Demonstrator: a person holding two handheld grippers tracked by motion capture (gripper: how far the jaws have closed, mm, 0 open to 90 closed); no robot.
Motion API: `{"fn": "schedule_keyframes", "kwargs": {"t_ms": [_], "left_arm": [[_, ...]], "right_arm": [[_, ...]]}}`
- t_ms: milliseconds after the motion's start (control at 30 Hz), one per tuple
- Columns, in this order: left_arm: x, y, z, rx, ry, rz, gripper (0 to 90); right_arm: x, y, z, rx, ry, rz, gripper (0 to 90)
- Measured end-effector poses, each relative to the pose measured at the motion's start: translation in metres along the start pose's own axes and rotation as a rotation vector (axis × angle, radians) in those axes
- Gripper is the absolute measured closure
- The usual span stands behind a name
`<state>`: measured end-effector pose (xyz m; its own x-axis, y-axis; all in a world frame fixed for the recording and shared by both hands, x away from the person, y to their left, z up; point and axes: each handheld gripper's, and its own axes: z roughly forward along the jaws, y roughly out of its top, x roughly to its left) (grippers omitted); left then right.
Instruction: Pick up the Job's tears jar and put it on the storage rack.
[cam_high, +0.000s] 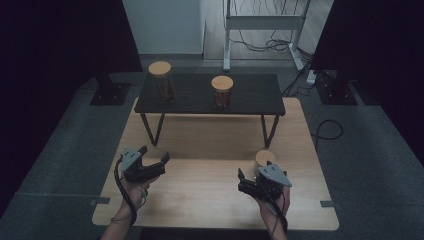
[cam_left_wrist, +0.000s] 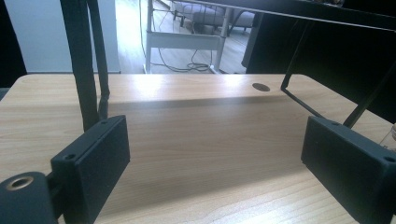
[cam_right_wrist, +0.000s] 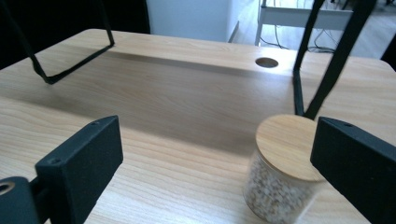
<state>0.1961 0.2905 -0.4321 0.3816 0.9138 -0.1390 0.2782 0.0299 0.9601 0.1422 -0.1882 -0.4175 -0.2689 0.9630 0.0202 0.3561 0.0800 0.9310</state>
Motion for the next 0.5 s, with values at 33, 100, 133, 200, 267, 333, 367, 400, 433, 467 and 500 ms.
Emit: {"fn": "schedule_keyframes", "kwargs": {"t_ms": [33,100,133,200,267,333,367,400,433,467,500], "left_arm": [[0.0000,0.0000,0.0001,0.001,0.000,0.001,7.6],[-0.0001,-0.0002,0.0005,0.003,-0.001,0.001,7.6],[-0.0003,-0.0004,0.0008,0.003,-0.001,0.001,7.6],[-0.0004,-0.0007,0.0013,0.005,-0.002,0.001,7.5],[-0.0005,-0.0008,0.0016,0.007,-0.001,0.003,7.6],[-0.0005,-0.0008,0.0017,0.008,-0.001,0.003,7.5],[-0.0005,-0.0009,0.0019,0.009,0.000,0.003,7.5],[-0.0004,-0.0010,0.0020,0.009,0.000,0.002,7.6],[-0.0003,-0.0012,0.0022,0.009,0.000,0.001,7.5],[-0.0004,-0.0012,0.0023,0.010,0.001,0.002,7.5],[-0.0004,-0.0013,0.0024,0.011,0.001,0.002,7.5]], "right_arm": [[-0.0005,-0.0005,-0.0003,0.002,-0.004,0.004,1.3],[-0.0018,-0.0011,-0.0009,0.007,-0.010,0.009,0.9],[-0.0024,-0.0013,-0.0010,0.010,-0.012,0.011,0.7],[-0.0034,-0.0013,-0.0011,0.019,-0.015,0.016,0.1],[-0.0040,-0.0022,-0.0007,0.024,-0.020,0.021,0.0],[-0.0052,-0.0034,-0.0004,0.028,-0.022,0.026,0.0],[-0.0059,-0.0042,-0.0002,0.028,-0.023,0.031,0.0],[-0.0066,-0.0048,0.0001,0.030,-0.023,0.034,0.0],[-0.0072,-0.0052,0.0003,0.032,-0.024,0.037,0.0],[-0.0078,-0.0055,0.0006,0.036,-0.025,0.041,0.0],[-0.0084,-0.0057,0.0010,0.040,-0.025,0.042,0.0]]}}
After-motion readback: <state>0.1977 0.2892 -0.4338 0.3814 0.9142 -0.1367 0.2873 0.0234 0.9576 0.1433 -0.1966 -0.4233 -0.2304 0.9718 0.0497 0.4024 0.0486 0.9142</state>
